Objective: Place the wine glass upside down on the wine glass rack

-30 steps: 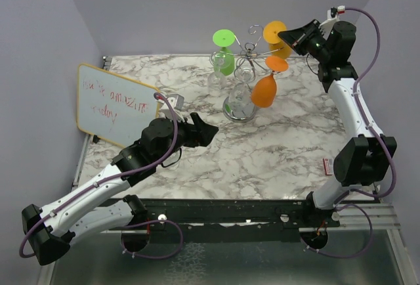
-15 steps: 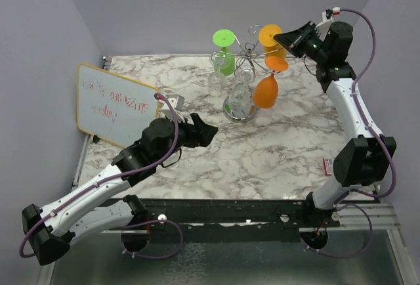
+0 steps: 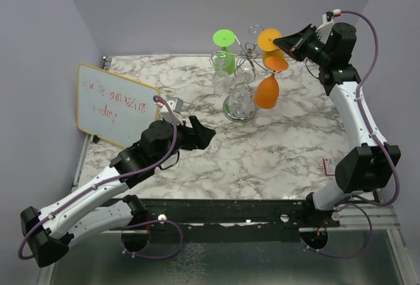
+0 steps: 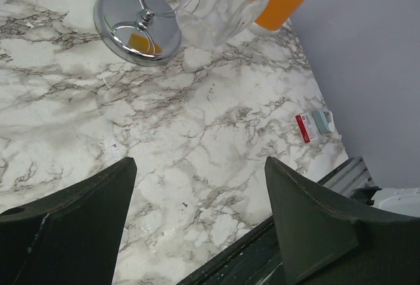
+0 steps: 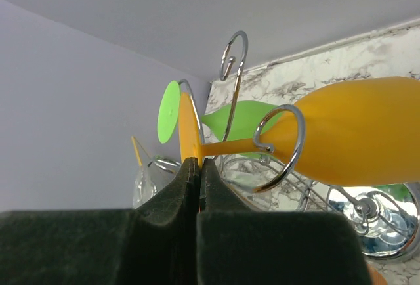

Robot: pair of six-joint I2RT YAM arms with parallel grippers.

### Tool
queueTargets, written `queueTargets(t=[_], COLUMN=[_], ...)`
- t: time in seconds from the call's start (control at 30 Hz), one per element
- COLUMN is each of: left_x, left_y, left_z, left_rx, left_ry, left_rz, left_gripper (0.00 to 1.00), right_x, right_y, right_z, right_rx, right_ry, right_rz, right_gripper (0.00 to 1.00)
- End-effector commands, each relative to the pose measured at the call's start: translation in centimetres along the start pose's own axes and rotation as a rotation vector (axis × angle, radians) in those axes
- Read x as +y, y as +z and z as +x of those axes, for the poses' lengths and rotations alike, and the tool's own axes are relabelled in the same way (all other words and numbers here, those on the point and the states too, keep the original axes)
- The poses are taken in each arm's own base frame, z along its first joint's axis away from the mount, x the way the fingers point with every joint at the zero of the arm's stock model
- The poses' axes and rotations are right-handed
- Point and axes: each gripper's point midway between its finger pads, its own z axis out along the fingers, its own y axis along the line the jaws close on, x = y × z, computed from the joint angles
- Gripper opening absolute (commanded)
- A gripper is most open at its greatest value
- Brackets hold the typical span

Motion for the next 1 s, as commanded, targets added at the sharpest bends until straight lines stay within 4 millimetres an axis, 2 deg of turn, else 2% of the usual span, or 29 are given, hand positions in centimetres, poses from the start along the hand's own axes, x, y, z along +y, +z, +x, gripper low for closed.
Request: queueTargets(t=[0.0, 0.17, 0.5, 0.67, 0.83, 0.97], left_x=[1.0, 1.2, 1.4, 1.5, 1.5, 1.5], left_y=[-0.6, -0.9, -1.1, -0.9, -0.8, -0.8], left_z=[0.1, -0.1, -0.1, 0.0, 0.1, 0.1], left_rx=[-0.016, -0.024, -0.026, -0.023, -0.02, -0.02], left_ry=[-0.002, 0.0, 0.001, 0.002, 0.004, 0.005], left_rz=[-0.039, -0.048, -0.054, -0.057, -0.057, -0.057], left_gripper=[0.81, 0.81, 0.81, 0.81, 0.81, 0.81], right_x=[2.3, 1.7, 0.4, -0.2, -0.9, -1.5], right_y=[-2.0, -2.2, -3.3, -2.3, -0.7, -0.2], right_z=[-1.0, -1.6, -4.0, -4.7, -4.0, -3.6], right_rx=[-0.052, -0.09, -0.244, -0.25, -0.188, -0.164], right_ry=[-0.025, -0.027, -0.039, -0.048, -0.051, -0.058], right_rz=[-0.011, 0.038, 0.145, 0.156, 0.139, 0.141], right_gripper=[0.0, 0.0, 0.0, 0.0, 0.01, 0.09])
